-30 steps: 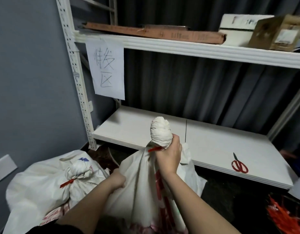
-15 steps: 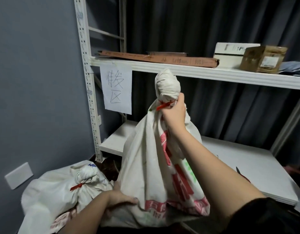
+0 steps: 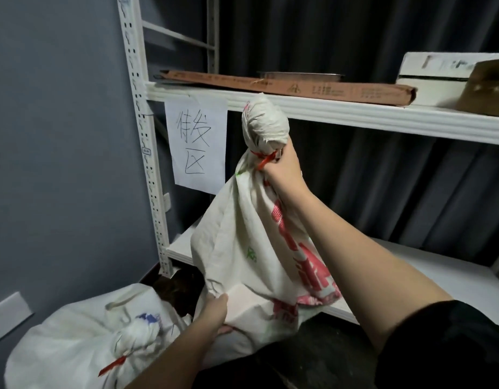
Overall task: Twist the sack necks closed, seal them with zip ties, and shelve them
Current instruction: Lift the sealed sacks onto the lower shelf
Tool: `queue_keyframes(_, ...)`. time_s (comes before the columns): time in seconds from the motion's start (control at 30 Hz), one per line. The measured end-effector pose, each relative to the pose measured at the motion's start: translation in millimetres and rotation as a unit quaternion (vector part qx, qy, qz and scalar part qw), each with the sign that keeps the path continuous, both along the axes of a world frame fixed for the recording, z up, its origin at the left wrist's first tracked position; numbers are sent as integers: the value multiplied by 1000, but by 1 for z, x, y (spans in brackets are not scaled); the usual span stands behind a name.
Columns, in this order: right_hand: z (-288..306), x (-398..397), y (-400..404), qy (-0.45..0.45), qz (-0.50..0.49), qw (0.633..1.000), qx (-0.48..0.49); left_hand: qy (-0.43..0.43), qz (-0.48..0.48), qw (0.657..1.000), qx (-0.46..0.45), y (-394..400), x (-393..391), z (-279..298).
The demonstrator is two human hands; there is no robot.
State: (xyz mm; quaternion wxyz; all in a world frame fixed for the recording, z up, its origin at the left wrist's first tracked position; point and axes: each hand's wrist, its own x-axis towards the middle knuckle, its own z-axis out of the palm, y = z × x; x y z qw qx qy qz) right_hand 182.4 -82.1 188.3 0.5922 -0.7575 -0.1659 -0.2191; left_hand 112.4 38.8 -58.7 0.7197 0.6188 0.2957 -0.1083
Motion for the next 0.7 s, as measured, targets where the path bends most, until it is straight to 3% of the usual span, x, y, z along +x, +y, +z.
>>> queue_keyframes(0.13,-3,48,0,-2,20,999,25,-58,28,997,-46,1,52,6)
queue_keyframes(0.27,-7,88,0,-35,46,998,-16,-110,34,990,-83,-5,99,21)
queue_keyframes(0.53,-37,174,4,-65,39,990,-120,-117,38,986,-110,-14,185,21)
queue_keyframes(0.7,-70,215,0,-36,-88,960,-262,-109,68,984,-125,-15,221,-6)
